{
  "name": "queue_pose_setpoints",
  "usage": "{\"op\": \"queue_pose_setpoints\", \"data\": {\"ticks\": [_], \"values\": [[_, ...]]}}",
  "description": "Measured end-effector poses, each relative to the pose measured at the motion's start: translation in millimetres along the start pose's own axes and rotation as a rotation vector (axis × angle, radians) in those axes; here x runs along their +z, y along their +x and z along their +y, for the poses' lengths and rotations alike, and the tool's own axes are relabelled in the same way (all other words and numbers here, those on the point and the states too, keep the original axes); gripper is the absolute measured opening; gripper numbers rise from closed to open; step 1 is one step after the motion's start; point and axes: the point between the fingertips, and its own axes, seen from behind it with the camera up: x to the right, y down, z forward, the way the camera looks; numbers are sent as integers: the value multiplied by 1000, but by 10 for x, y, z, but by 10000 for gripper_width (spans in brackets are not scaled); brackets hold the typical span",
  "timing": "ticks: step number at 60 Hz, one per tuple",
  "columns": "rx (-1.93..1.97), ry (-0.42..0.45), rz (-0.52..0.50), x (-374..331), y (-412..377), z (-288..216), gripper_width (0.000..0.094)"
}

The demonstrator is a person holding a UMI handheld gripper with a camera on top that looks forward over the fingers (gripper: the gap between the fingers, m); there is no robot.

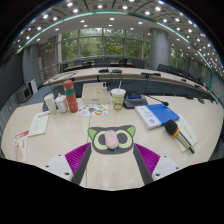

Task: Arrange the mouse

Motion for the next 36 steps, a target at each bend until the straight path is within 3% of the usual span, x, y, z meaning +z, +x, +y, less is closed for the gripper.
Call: {"op": "queue_pose_setpoints", "data": {"ticks": [17,36], "values": [[-26,64,72,-1447,-240,255,853],[-4,87,60,-1995,-489,509,852]]}}
